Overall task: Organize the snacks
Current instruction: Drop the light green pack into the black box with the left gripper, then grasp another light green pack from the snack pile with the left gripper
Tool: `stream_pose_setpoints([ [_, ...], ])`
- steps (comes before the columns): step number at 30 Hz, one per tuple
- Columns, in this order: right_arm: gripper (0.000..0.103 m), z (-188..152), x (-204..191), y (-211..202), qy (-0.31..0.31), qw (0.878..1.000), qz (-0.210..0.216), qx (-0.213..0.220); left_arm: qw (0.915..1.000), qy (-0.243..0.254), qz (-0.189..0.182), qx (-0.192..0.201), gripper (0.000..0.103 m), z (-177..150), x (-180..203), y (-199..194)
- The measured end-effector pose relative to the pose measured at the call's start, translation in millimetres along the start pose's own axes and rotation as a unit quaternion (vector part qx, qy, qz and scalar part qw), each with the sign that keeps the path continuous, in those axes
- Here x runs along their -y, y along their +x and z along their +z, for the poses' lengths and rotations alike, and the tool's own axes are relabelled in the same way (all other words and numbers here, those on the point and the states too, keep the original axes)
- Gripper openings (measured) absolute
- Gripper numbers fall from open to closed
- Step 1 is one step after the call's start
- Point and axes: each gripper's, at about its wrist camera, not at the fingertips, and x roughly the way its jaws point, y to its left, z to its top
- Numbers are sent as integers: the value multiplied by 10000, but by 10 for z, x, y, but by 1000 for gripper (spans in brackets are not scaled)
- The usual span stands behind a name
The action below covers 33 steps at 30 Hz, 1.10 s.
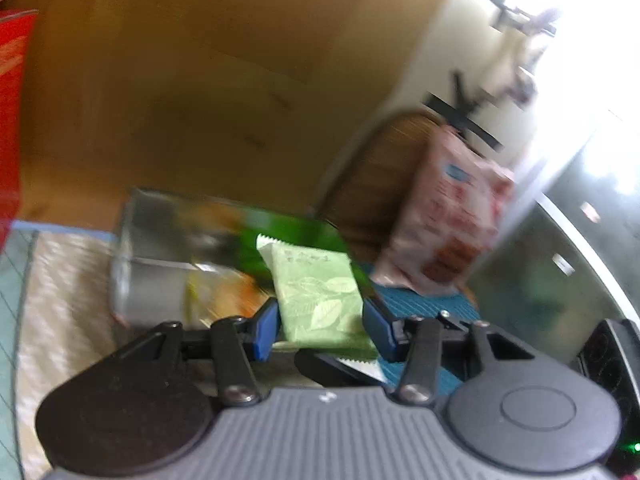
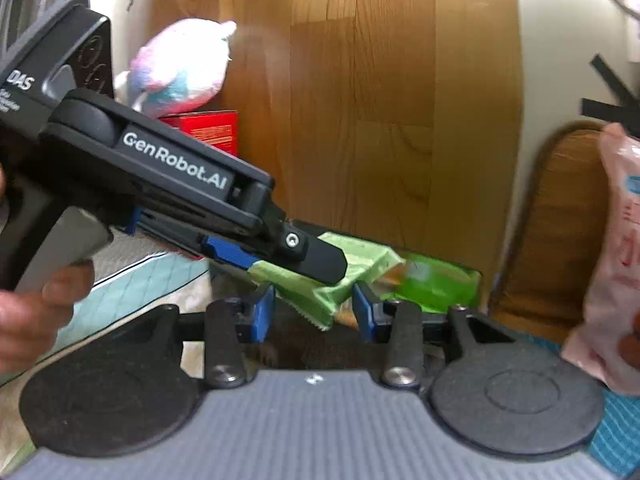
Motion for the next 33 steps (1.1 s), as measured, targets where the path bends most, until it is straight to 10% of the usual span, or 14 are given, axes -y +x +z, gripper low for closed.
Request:
stream_pose_setpoints([
  [6,51,18,66,59,271,9991,-336,28,9982,-217,548,121,56,138,-215,134],
  [21,54,-777,-283,-1334,970,9894,997,-416,9997,-69,-169,-131,63,-1088,-327,-903],
  [33,62,-961,-1250,-1228,-1356,9727,1480,-1162,9917,-1161,-292,-459,63,-1862,-657,-1448],
])
